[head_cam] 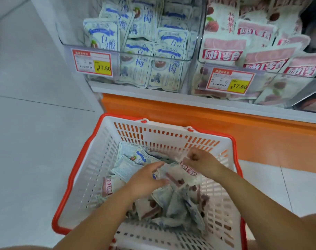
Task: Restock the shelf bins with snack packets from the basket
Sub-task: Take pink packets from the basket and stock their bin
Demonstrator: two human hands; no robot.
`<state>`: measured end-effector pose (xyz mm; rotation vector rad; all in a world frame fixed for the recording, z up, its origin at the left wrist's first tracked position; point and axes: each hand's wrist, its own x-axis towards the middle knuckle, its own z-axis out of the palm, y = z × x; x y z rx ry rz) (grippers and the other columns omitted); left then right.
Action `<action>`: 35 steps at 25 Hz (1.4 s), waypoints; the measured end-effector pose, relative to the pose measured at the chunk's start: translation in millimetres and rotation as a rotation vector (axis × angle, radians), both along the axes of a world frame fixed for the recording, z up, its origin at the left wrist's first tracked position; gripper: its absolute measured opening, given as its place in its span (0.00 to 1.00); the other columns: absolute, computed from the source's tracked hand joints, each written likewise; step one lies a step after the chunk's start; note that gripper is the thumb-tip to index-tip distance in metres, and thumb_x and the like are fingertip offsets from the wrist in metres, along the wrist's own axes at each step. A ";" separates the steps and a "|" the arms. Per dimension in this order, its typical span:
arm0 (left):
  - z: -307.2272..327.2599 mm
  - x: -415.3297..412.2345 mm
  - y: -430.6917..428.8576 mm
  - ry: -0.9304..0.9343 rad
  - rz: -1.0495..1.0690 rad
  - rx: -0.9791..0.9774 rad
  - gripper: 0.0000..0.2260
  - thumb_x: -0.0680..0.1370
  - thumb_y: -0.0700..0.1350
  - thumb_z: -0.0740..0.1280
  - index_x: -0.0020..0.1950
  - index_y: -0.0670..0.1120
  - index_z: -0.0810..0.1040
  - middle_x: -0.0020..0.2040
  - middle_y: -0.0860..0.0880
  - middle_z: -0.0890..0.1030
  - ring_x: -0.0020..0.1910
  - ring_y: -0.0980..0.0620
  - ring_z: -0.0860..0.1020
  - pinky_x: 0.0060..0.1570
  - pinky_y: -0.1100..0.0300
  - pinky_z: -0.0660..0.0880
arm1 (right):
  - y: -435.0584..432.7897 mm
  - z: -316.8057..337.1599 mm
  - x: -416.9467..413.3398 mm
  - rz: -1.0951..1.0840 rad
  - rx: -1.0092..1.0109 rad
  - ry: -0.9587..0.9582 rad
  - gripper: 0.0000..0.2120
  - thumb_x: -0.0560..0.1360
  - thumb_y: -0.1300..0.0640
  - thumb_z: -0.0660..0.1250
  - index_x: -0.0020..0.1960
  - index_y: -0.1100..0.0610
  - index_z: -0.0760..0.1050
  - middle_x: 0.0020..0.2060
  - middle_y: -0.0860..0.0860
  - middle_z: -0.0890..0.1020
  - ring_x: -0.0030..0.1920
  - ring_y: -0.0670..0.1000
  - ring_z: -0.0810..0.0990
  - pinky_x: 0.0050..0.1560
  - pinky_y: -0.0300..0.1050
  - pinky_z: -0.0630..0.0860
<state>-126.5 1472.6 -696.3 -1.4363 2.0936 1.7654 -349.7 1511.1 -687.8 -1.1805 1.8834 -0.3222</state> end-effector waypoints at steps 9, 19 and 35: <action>66.2 -17.2 14.0 0.473 0.544 0.447 0.08 0.73 0.42 0.72 0.51 0.45 0.82 0.42 0.45 0.84 0.44 0.48 0.82 0.49 0.53 0.79 | 23.6 90.8 14.8 -0.470 -0.261 -0.701 0.08 0.75 0.55 0.70 0.47 0.60 0.78 0.38 0.56 0.83 0.36 0.52 0.79 0.35 0.42 0.77; 103.0 -15.1 19.7 0.829 0.525 1.044 0.31 0.76 0.61 0.63 0.70 0.41 0.66 0.65 0.33 0.76 0.51 0.41 0.83 0.42 0.51 0.82 | 37.6 99.2 6.8 -0.442 -0.461 -0.995 0.18 0.72 0.51 0.72 0.56 0.61 0.79 0.58 0.59 0.80 0.53 0.56 0.76 0.56 0.49 0.71; 158.4 -48.7 27.9 0.474 0.405 0.084 0.09 0.77 0.46 0.69 0.57 0.48 0.80 0.46 0.42 0.86 0.43 0.39 0.84 0.56 0.37 0.77 | 49.3 135.1 5.1 -0.538 -0.482 -0.845 0.11 0.76 0.64 0.67 0.59 0.62 0.77 0.51 0.59 0.85 0.50 0.58 0.84 0.45 0.47 0.81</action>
